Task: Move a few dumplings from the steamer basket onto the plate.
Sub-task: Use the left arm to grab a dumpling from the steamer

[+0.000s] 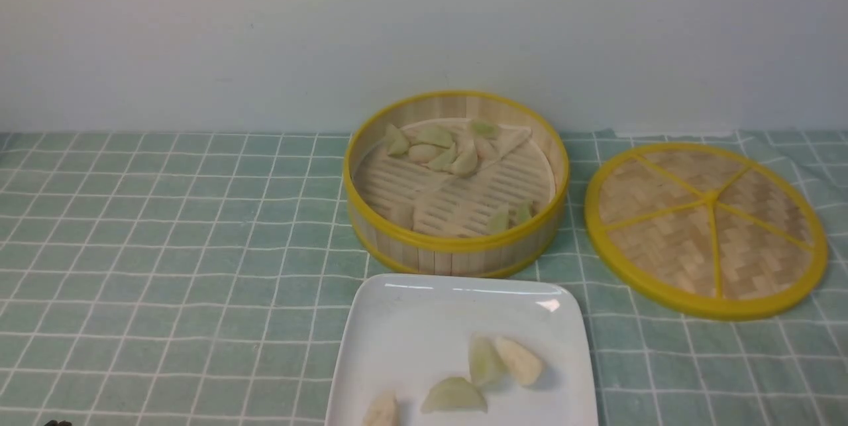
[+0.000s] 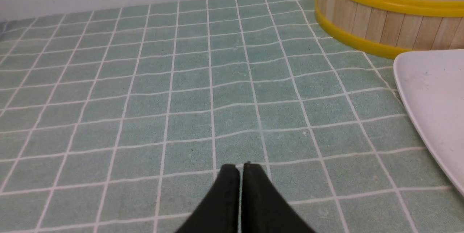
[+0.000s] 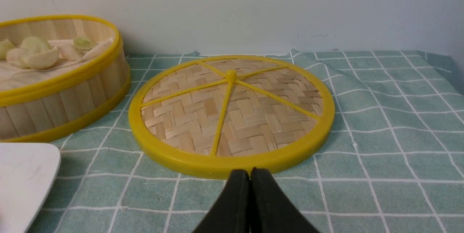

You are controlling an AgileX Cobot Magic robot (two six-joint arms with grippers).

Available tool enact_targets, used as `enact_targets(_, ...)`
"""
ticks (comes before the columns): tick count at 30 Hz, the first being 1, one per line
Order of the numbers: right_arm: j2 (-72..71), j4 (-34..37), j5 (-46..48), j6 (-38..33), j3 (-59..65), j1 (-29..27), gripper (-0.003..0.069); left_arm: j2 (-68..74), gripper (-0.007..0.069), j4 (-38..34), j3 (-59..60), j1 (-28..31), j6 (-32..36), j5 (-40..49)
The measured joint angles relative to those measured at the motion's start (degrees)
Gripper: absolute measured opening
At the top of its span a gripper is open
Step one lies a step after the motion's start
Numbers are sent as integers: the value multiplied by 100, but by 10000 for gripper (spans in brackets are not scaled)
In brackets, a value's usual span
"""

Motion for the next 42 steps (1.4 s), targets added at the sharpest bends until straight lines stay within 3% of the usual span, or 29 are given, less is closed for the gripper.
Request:
enact_targets(7,0,38,-6,7,0,0,-13,0,-6,-1198,11,0,-699,-883)
enact_targets(12,0,1323,-828,852,30,6,-13,0,-6,-2087,11,0,-785,-2107)
enact_targets(16,0,2570,-1683,1490,30,6,-13,0,-6,-2590,-75,0,-1015,-3747)
enact_targets(19,0,2807,-1884,1581,30,6,-13,0,-6,-2546,-585,0,-1084,-3777)
enact_targets(22,0,2997,-2123,1698,30,6,-13,406,-6,-2138,-1700,0,-1068,-2837)
enact_targets(25,0,2992,-1760,1754,-156,11,-13,1678,-6,-1538,-3302,0,-931,-603)
enact_targets(26,0,2959,-1697,1745,-193,11,-13,1770,-6,-1514,-3302,0,-931,-603)
enact_targets(27,6,2832,-1233,1681,-567,12,-13,2452,-6,-1406,-3920,0,-768,538)
enact_targets(29,216,2530,-83,1270,-1436,17,-13,3645,-6,-1369,-4771,0,-459,1834)
enact_targets(32,970,2349,1370,456,-2677,17,-13,4936,-6,-1380,-5622,0,184,3028)
enact_targets(39,3200,2401,4525,-1208,-5076,17,-13,7620,-6,-1908,-7106,0,1597,3656)
enact_targets(42,3664,2434,4934,-1550,-5436,17,-13,8424,-6,-2216,-7774,-23,2051,3884)
